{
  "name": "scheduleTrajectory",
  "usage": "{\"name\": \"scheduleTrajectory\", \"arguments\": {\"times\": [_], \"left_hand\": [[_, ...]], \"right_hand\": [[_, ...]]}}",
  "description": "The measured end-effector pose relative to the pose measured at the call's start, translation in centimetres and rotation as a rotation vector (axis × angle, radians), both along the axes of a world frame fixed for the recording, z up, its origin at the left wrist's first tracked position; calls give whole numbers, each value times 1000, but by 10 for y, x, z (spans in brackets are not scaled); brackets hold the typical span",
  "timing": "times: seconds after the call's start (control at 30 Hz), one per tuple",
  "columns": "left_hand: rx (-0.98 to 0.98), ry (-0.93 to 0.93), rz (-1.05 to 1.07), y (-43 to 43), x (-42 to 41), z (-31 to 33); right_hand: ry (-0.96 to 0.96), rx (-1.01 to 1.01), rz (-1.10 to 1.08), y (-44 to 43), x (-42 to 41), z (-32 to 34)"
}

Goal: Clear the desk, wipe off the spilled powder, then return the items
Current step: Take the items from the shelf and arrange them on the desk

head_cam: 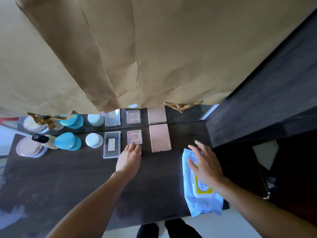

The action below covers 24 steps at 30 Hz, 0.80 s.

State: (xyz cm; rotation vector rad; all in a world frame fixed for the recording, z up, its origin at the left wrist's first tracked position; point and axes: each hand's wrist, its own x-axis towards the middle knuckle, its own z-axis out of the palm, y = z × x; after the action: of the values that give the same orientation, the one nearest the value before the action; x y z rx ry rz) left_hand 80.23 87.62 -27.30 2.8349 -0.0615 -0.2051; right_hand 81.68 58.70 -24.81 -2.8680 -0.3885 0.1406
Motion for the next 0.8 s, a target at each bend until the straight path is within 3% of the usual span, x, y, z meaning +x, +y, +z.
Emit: {"name": "scheduleTrajectory", "arguments": {"times": [0.2,0.33,0.5,0.63,0.8], "left_hand": [[72,-70,74,-26,-16,16],[-86,-192,30,-80,-46,22],[-219,-48,-79,-152,-82,21],[-153,82,-127,-175,-94,13],[-28,42,-186,-180,-99,4]], "right_hand": [[36,-37,91,-51,-28,0],[73,-19,132,-68,-51,-10],[162,-57,91,-73,-70,-19],[142,-118,85,-71,-71,-18],[126,-165,90,-71,-74,-15]]}}
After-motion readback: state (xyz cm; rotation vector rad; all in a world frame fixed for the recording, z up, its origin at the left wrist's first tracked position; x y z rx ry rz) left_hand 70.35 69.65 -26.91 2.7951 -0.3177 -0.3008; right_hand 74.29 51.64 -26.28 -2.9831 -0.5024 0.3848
